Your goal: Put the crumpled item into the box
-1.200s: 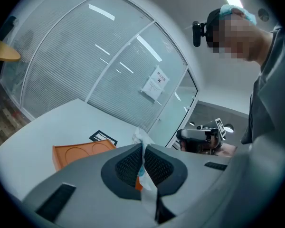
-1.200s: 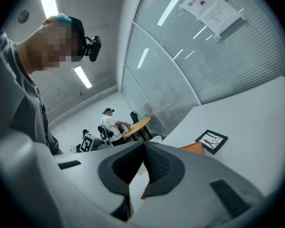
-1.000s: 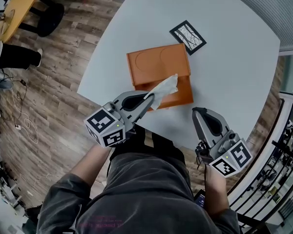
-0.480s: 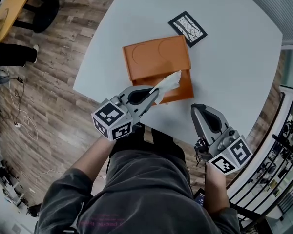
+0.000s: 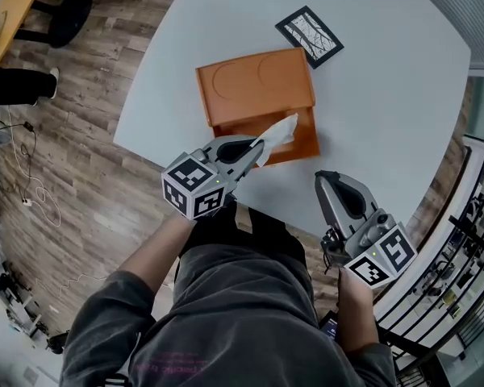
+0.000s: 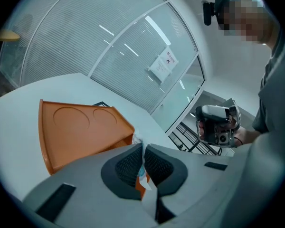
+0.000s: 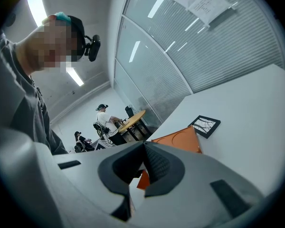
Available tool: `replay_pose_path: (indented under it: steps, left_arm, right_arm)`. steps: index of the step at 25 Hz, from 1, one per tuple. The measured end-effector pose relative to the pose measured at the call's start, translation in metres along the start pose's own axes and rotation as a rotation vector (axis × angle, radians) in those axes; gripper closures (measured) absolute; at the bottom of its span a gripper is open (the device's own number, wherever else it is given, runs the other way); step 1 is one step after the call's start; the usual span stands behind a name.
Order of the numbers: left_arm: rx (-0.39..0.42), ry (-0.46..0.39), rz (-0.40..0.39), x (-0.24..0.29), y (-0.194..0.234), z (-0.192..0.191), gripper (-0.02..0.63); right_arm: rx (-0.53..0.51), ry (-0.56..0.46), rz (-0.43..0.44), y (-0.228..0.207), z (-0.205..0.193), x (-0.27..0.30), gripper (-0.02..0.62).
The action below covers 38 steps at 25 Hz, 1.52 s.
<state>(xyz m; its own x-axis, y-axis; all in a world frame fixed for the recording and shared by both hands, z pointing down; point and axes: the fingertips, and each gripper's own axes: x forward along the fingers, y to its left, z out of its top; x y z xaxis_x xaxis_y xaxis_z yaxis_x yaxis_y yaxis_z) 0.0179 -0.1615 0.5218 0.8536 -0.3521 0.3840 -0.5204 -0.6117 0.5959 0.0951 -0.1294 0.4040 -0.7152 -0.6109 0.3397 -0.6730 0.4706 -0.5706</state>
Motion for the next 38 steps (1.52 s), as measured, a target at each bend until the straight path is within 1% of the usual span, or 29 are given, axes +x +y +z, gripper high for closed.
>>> replay_pose_path:
  steps: [10,17,24,29,35,38]
  left_arm:
    - [-0.029,0.04,0.01,0.015,0.011,-0.014,0.592]
    - [-0.062,0.074,0.034,0.022,0.015,-0.021,0.592]
    - [-0.075,0.134,0.068,0.025,0.025,-0.028,0.592]
    - [-0.09,0.159,0.091,0.031,0.031,-0.033,0.592]
    - [-0.101,0.197,0.139,0.034,0.041,-0.038,0.591]
    - [-0.093,0.21,0.162,0.034,0.044,-0.038,0.591]
  right_arm:
    - [0.024,0.02,-0.003,-0.012,-0.012,0.003,0.597]
    - [0.038,0.028,-0.005,-0.018,-0.014,0.001,0.597]
    - [0.05,0.029,-0.007,-0.022,-0.012,0.004,0.597]
    - [0.056,0.03,-0.003,-0.027,-0.013,0.006,0.597]
    - [0.064,0.034,0.004,-0.031,-0.014,0.009,0.597]
    - [0.068,0.035,0.003,-0.031,-0.014,0.009,0.597]
